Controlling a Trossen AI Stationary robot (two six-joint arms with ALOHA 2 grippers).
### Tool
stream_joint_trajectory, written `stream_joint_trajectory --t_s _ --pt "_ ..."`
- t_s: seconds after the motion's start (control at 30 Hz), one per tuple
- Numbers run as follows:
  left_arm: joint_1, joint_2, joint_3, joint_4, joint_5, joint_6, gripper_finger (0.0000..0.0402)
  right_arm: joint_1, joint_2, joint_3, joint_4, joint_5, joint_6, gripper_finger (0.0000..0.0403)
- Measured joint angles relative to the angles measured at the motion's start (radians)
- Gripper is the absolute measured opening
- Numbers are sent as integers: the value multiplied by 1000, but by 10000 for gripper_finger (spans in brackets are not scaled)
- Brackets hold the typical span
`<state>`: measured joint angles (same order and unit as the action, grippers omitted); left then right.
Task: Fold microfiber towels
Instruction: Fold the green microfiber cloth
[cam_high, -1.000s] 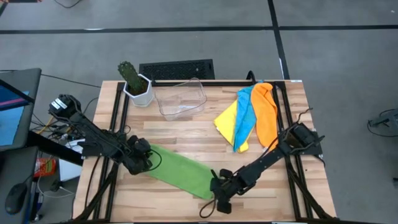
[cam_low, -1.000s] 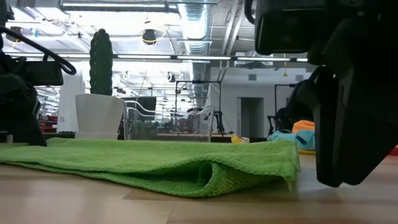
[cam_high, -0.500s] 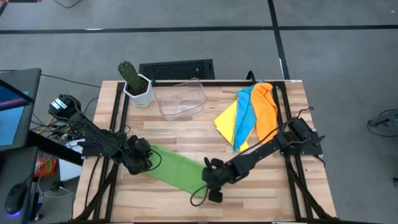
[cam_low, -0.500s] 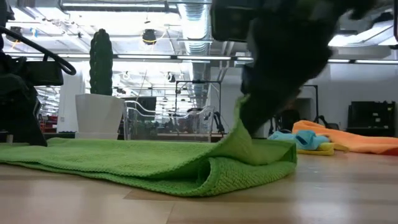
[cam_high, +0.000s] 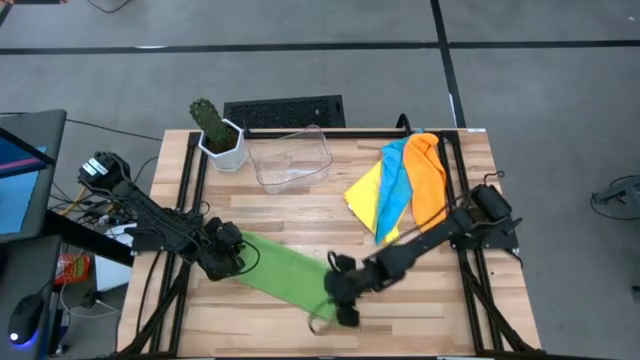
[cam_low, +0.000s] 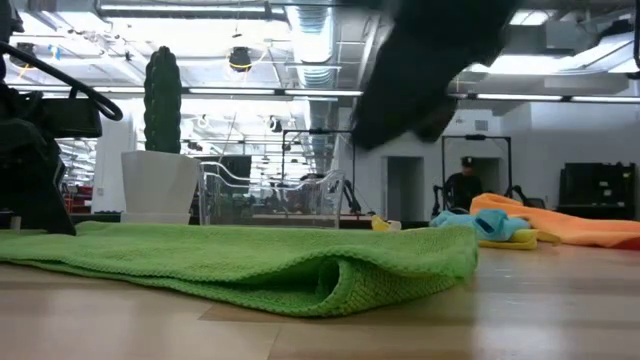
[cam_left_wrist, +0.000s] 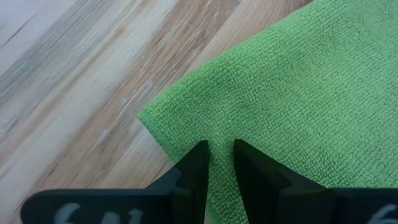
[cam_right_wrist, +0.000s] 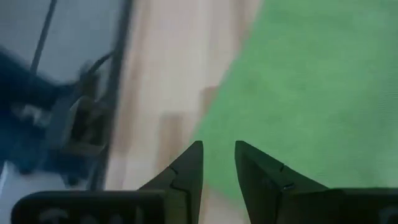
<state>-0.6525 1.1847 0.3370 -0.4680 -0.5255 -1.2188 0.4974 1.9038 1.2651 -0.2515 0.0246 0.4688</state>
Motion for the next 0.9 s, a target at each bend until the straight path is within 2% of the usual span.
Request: stream_joint_trajectory --t_s 0.2,0.3,0.37,0.6,0.9 --pt "0 0 -1 9 -3 -4 70 76 19 -1 -1 86 -156 125" --pt "0 0 -1 10 -3 -5 70 79 45 -7 -11 78 -186 145" --pt "0 0 -1 9 1 -5 70 78 71 2 44 62 -183 163" --pt "0 0 -1 11 1 -11 70 79 89 -3 22 52 -189 211" --pt "0 0 -1 11 1 -21 70 109 112 -4 17 53 -236 203"
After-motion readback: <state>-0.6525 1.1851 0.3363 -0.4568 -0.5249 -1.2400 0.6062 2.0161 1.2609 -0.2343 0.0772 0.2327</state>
